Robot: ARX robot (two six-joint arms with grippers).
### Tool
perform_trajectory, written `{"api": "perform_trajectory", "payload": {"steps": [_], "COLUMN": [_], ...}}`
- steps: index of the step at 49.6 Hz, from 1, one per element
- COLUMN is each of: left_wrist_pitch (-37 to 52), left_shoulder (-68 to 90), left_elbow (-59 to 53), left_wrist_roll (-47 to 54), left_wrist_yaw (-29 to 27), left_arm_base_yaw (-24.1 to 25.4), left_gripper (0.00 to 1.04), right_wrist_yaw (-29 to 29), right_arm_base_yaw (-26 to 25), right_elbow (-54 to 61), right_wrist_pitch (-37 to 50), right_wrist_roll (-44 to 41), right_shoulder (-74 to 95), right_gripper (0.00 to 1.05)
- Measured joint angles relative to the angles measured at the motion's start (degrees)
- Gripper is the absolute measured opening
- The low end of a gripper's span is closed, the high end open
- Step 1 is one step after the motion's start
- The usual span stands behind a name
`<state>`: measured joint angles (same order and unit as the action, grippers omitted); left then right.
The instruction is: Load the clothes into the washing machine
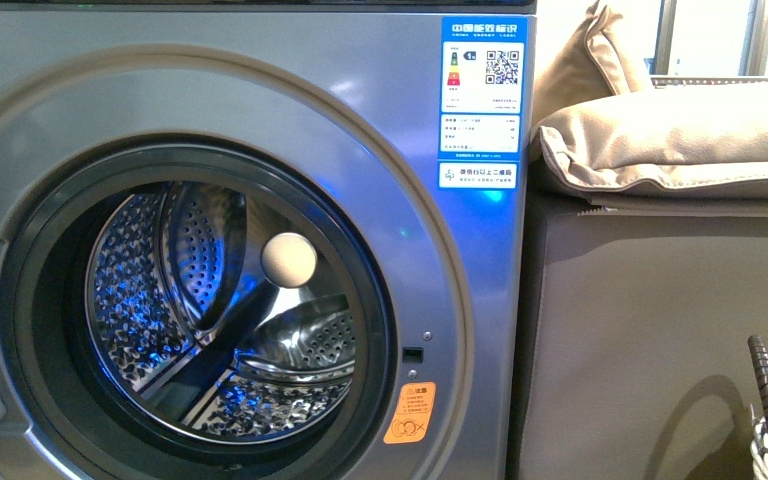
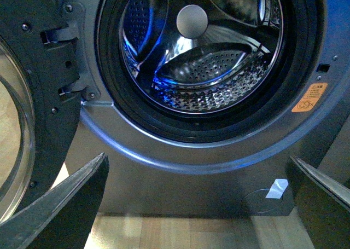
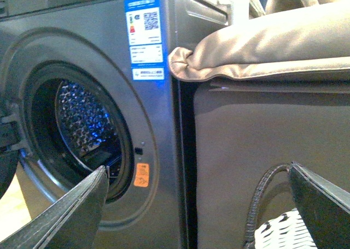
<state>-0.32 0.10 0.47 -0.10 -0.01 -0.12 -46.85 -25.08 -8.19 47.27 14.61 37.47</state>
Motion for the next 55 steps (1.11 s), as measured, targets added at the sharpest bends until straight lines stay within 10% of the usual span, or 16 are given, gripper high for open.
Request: {"api": "perform_trajectory", "payload": {"steps": [32, 55], "left_wrist_pitch": [0.0, 0.0], "left_shoulder": [0.0, 0.0], "left_elbow": [0.0, 0.0], "left_wrist_roll": [0.0, 0.0], "left_wrist_yaw": [0.0, 0.0], "left_arm_base_yaw": [0.0, 0.0], "left_gripper": [0.98, 0.98], "right_wrist_yaw": [10.4, 22.45], "right_arm_base_yaw": [-15.96, -16.81], "right_elbow": [-35.17, -43.06], "right_wrist_pitch": [-49.35, -39.08], "right_wrist_roll": [-20.5, -26.97], "right_shoulder": [43.34, 81.18], "right_gripper": [0.97, 0.97]}}
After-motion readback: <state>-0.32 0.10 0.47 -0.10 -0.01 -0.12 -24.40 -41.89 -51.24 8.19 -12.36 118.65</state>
